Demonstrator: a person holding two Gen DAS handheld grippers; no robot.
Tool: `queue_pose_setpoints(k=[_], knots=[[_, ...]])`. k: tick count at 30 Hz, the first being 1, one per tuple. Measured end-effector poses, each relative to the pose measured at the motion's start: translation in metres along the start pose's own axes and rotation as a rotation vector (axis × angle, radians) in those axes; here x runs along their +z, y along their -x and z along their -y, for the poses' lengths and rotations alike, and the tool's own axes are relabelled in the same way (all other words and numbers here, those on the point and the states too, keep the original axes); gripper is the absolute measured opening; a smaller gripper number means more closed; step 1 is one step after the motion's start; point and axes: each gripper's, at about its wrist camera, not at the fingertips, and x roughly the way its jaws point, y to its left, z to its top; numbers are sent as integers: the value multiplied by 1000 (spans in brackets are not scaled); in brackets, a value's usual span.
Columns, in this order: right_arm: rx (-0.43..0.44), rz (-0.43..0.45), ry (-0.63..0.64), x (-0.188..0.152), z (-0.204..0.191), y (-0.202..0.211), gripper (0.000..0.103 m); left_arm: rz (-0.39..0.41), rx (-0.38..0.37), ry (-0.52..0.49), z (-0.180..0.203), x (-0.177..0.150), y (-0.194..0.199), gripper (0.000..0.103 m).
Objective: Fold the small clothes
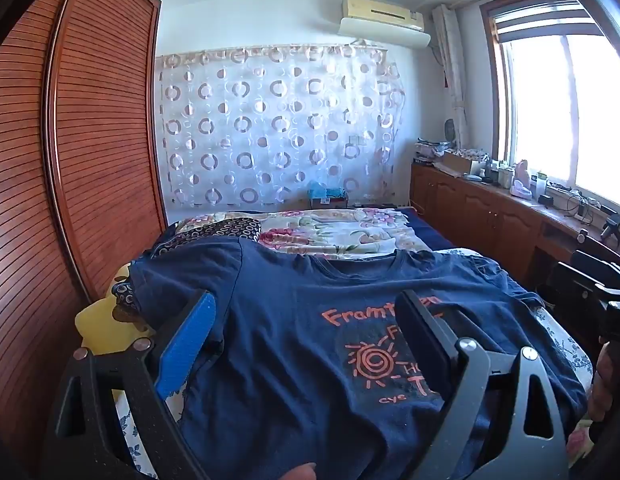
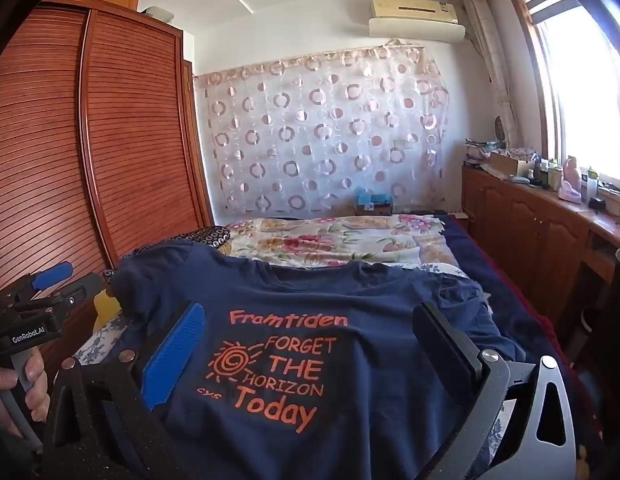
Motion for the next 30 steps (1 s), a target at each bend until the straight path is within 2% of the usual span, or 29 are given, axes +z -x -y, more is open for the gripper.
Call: queue_pose_setpoints(k=[30], knots=[[-4, -1, -2, 1, -1, 3, 103, 11, 3, -7, 6, 3, 7, 92]])
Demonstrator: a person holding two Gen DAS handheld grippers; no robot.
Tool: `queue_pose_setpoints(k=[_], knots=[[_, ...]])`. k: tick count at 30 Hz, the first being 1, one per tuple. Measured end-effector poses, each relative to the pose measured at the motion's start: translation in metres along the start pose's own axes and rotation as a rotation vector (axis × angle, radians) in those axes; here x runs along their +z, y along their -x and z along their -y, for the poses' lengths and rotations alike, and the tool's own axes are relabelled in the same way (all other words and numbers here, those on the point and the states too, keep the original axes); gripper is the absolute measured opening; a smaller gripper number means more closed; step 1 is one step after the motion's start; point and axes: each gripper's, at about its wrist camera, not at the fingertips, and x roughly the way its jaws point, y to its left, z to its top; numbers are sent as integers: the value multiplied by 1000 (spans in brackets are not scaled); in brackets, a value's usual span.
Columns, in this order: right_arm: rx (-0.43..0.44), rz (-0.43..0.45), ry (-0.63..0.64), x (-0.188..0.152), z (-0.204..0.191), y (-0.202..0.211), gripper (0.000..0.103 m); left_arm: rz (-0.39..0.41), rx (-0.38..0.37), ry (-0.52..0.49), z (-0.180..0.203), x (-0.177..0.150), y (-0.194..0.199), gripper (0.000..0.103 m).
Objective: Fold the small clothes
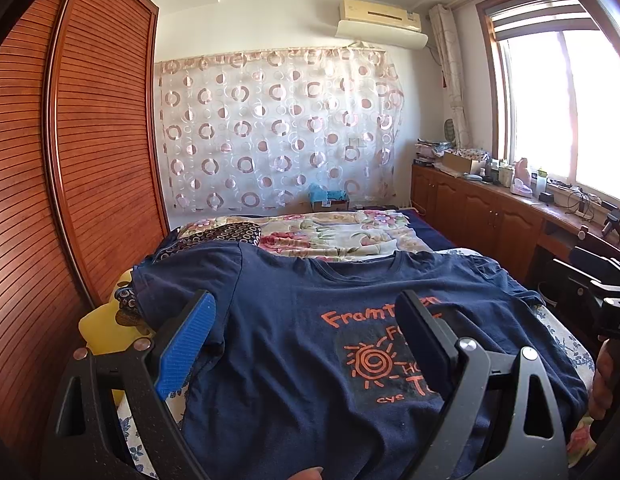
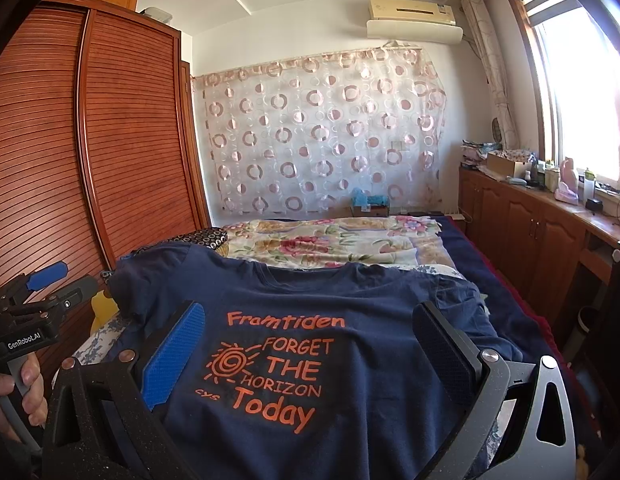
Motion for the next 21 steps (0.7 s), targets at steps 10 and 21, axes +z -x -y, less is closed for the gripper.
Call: queue_pose_setpoints(k=[10, 21], knots=[[-4, 1, 1, 0, 0, 1, 103, 1, 1, 0, 0, 0, 0, 92], [-5, 0, 1, 0, 0, 0, 103, 4, 0, -3, 2, 1, 1, 92]])
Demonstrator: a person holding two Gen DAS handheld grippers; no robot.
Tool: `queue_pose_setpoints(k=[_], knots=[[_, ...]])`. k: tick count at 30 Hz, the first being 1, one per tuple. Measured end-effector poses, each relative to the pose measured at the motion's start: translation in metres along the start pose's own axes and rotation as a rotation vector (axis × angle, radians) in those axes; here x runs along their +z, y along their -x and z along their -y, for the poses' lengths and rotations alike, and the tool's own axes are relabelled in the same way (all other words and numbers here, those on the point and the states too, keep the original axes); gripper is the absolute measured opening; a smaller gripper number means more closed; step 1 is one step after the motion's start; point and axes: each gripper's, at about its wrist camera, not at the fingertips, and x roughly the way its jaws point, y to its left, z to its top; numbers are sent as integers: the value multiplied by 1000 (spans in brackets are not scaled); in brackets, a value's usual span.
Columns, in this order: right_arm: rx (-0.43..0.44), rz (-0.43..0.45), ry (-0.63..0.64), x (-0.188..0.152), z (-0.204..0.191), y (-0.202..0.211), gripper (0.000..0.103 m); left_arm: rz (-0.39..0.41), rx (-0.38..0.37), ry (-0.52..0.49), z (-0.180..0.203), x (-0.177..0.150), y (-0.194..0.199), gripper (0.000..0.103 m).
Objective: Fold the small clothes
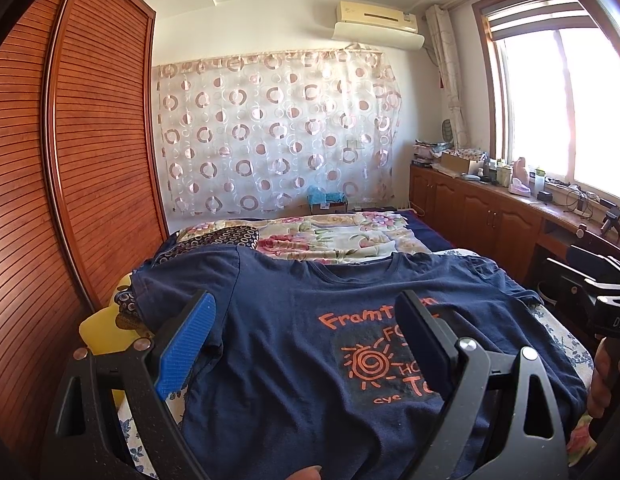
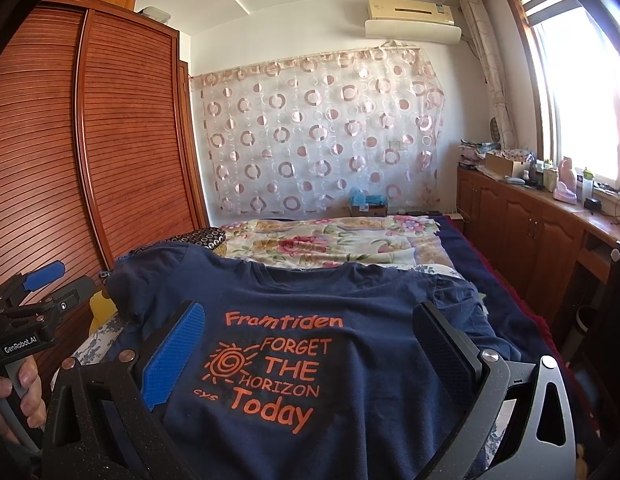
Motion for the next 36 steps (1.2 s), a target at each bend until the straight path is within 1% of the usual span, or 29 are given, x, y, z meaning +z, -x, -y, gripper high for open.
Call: queue_pose_setpoints(k=[6, 36], knots=[[2, 1, 0, 0, 0, 0, 103, 8, -2, -10, 6, 10, 8, 92], [5, 10, 1, 0, -2, 0, 103, 12, -1, -12, 9, 12, 10, 92]])
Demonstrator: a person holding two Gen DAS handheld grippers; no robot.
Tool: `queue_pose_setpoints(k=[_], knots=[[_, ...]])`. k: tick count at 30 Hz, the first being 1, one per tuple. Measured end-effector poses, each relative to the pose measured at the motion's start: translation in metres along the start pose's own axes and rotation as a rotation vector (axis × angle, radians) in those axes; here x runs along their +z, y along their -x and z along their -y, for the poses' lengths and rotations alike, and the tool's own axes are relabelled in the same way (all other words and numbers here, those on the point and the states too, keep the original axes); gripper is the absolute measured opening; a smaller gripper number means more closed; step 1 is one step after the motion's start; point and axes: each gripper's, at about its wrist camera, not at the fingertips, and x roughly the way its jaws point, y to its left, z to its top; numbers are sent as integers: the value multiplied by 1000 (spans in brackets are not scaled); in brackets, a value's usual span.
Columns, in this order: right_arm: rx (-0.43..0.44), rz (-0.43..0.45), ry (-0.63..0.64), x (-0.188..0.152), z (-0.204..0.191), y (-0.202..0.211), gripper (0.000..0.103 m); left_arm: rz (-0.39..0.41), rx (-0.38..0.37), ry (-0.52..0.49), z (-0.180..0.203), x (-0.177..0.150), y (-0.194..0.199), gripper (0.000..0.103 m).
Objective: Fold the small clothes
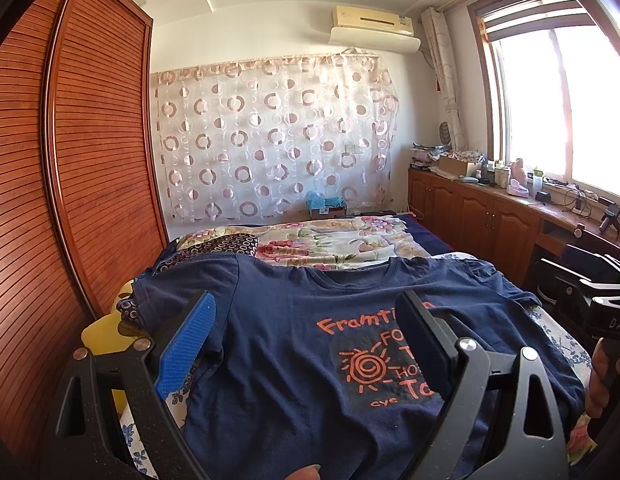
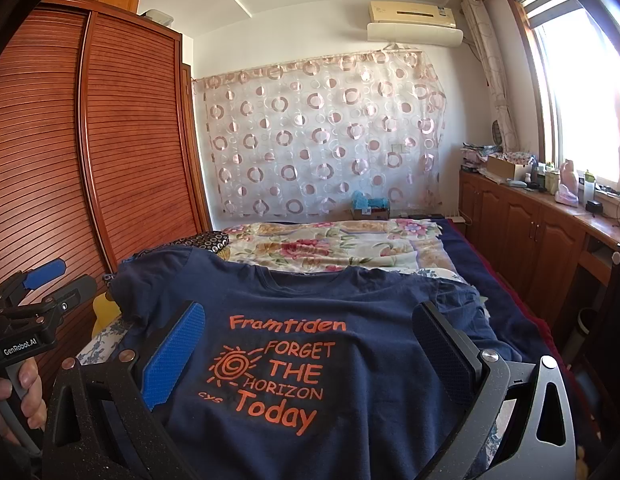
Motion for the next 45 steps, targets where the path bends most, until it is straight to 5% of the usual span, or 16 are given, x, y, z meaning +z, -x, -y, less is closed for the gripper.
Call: queue_pose_setpoints(k=[14, 32, 45], knots=[[58, -39, 2, -8, 0, -14, 103, -29, 19, -12, -13, -4, -15, 92], [171, -237, 20, -24, 0, -70, 101, -188, 98, 76, -124, -48, -66, 92], [239, -273, 103, -8, -9, -100, 101, -353, 14, 147, -174, -70, -138, 78]])
